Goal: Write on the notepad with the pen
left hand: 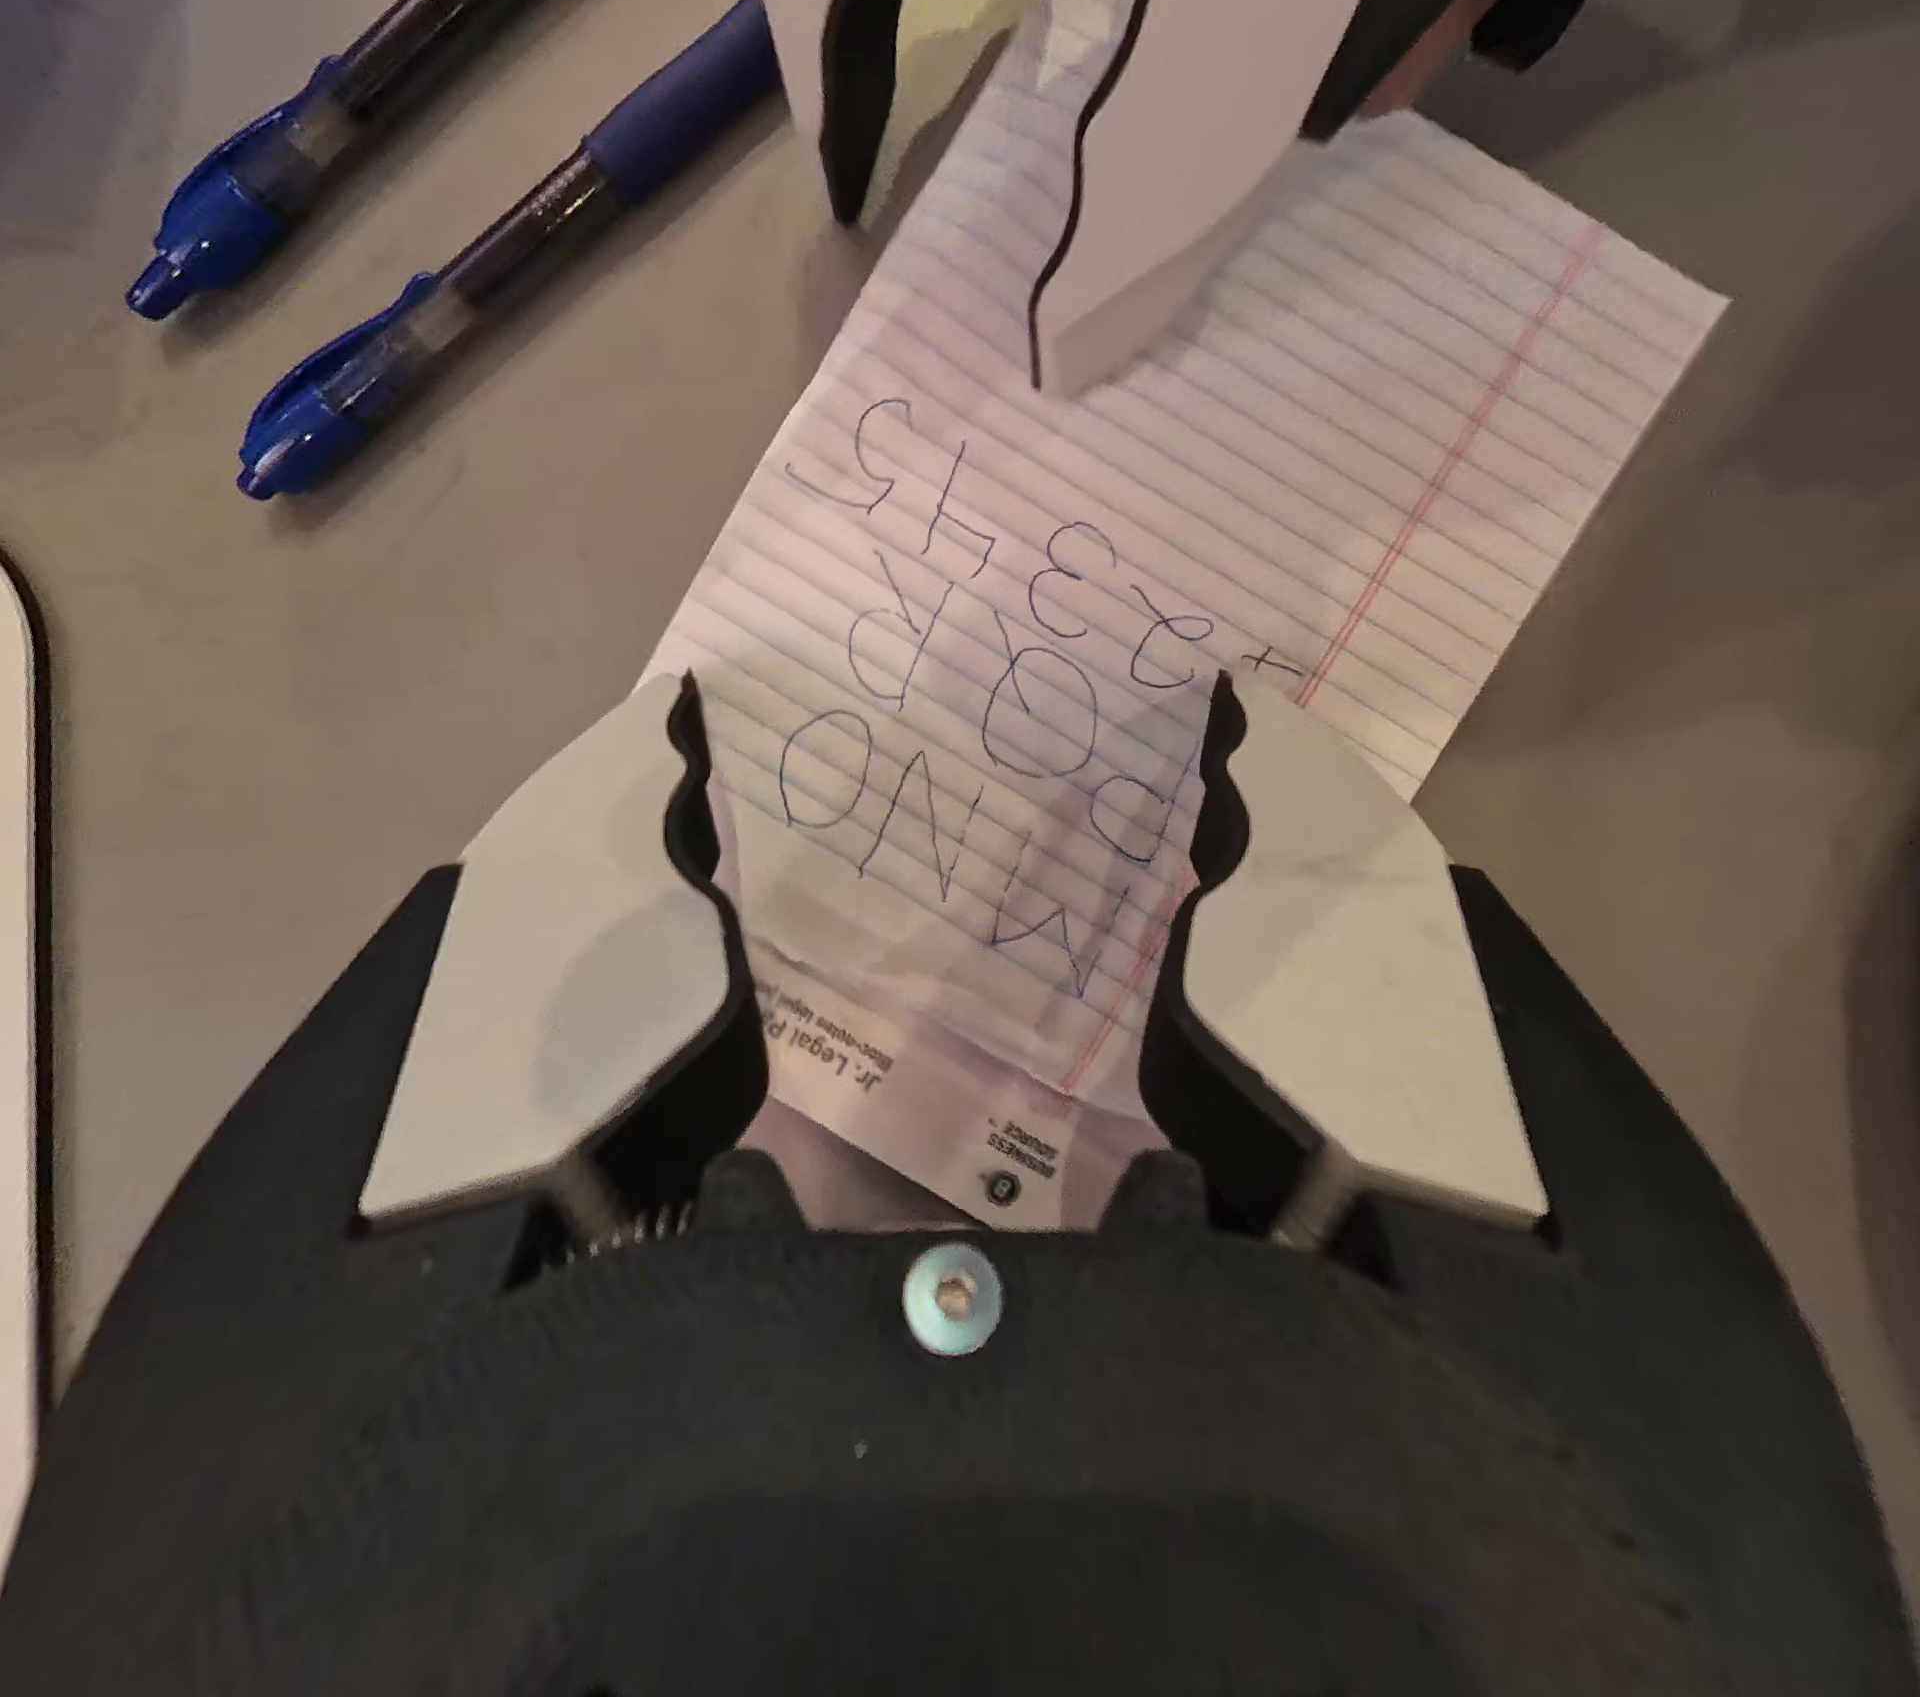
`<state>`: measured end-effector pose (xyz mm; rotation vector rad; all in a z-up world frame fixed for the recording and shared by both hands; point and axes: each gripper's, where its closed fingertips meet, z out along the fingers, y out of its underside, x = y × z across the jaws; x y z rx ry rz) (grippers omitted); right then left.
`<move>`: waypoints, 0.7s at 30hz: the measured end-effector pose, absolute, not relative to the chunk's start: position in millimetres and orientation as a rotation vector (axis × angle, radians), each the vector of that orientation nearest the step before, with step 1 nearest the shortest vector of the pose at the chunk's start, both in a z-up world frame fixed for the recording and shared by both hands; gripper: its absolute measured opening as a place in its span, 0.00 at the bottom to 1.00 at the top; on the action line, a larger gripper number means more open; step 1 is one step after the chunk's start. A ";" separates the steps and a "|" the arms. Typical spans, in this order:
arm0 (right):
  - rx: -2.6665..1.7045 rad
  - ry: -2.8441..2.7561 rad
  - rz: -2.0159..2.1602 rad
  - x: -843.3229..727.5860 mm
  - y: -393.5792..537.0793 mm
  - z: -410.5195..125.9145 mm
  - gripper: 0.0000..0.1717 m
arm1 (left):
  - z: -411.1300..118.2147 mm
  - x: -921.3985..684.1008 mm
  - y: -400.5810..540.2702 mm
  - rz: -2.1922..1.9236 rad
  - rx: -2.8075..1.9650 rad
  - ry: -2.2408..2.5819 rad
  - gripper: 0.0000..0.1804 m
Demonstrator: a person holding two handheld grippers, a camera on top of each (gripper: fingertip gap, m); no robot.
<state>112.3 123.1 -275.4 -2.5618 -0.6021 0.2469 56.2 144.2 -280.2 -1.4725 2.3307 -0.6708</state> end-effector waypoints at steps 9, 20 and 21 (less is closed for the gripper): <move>-2.522 -0.682 0.111 110.3 125.1 -272.9 0.22 | -280.5 56.5 143.6 -0.673 -1.492 2.315 0.50; -2.477 -0.629 0.248 100.3 122.3 -272.6 0.17 | -280.7 56.8 143.8 -0.674 -1.491 2.314 0.50; -2.476 -0.611 0.252 101.3 123.3 -272.5 0.23 | -280.7 56.8 143.8 -0.676 -1.490 2.314 0.50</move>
